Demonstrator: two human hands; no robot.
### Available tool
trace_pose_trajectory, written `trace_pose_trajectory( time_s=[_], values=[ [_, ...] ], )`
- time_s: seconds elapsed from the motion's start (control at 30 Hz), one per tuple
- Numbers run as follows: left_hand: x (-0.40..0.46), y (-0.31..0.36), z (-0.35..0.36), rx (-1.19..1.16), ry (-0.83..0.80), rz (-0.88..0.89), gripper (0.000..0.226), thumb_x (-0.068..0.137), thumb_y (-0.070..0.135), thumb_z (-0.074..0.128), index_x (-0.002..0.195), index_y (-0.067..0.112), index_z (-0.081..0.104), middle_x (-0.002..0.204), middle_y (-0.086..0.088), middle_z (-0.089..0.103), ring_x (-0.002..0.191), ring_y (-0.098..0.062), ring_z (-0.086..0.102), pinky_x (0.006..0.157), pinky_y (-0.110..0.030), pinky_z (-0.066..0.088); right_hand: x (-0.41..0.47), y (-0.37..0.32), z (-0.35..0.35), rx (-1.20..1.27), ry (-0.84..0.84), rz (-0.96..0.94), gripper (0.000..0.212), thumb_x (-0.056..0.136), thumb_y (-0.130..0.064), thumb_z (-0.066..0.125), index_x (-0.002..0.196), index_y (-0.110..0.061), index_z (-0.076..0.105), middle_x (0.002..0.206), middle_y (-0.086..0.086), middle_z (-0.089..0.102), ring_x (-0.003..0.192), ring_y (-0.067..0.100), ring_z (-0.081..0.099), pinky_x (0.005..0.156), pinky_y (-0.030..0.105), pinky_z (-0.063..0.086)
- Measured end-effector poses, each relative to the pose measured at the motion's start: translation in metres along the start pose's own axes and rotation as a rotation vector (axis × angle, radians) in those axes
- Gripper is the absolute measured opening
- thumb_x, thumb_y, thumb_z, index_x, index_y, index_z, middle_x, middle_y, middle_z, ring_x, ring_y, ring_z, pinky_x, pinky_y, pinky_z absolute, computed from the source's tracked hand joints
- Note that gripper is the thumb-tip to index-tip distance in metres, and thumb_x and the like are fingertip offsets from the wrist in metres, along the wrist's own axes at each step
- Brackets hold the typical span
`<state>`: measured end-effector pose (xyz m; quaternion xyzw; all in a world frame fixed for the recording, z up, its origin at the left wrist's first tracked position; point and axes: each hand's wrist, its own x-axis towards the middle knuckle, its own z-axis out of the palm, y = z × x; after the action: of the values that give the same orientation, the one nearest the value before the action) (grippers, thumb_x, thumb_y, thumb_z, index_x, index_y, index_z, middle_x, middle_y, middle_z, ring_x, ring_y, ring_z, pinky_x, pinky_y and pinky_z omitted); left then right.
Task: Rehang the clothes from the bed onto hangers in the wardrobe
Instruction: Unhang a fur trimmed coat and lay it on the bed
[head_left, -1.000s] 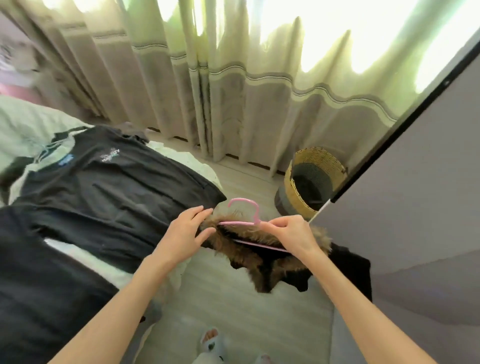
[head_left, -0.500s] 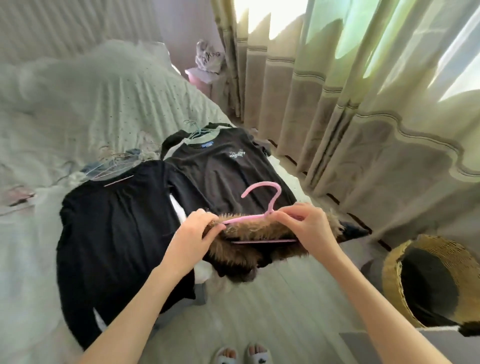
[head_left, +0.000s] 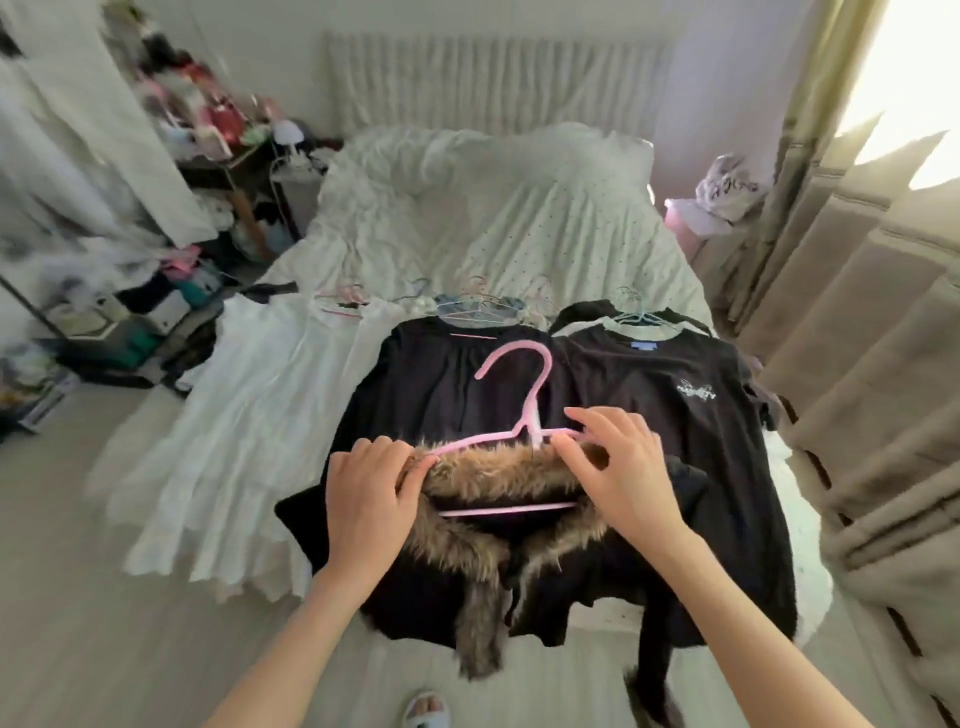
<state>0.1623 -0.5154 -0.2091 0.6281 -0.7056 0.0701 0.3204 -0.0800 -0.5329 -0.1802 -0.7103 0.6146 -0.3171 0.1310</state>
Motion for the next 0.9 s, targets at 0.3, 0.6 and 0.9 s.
trace_pose_trajectory(
  time_s=[0.3, 0.6, 0.9],
  values=[
    [0.023, -0.116, -0.054, 0.142, 0.173, -0.314, 0.037, 0.088, 0.038, 0.040, 0.081, 0.010, 0.062, 0.077, -0.004, 0.061, 0.074, -0.025, 0.053, 0.069, -0.034, 0.030, 0.060, -0.058, 0.084, 0.009, -0.148, -0.098, 0.028, 0.091, -0.032, 0.055, 0.107, -0.011, 0.063, 0.096, 0.004, 0.066, 0.092, 0.024, 0.059, 0.080, 0.033, 0.043],
    [0.067, -0.250, -0.103, 0.249, 0.225, -0.463, 0.025, 0.091, 0.029, 0.055, 0.094, 0.006, 0.065, 0.090, -0.011, 0.063, 0.087, -0.027, 0.055, 0.082, -0.039, 0.036, 0.122, -0.169, 0.198, 0.263, -0.212, -0.093, 0.023, 0.091, -0.033, 0.055, 0.097, -0.014, 0.065, 0.088, -0.002, 0.065, 0.082, 0.015, 0.059, 0.071, 0.029, 0.046],
    [0.126, -0.357, -0.110, 0.321, 0.173, -0.442, 0.024, 0.089, 0.029, 0.056, 0.097, 0.008, 0.064, 0.093, -0.009, 0.061, 0.092, -0.025, 0.053, 0.084, -0.039, 0.038, 0.194, -0.228, 0.285, 0.419, -0.287, -0.022, 0.021, 0.089, -0.030, 0.059, 0.094, -0.012, 0.066, 0.084, 0.000, 0.067, 0.079, 0.016, 0.060, 0.073, 0.033, 0.048]
  ],
)
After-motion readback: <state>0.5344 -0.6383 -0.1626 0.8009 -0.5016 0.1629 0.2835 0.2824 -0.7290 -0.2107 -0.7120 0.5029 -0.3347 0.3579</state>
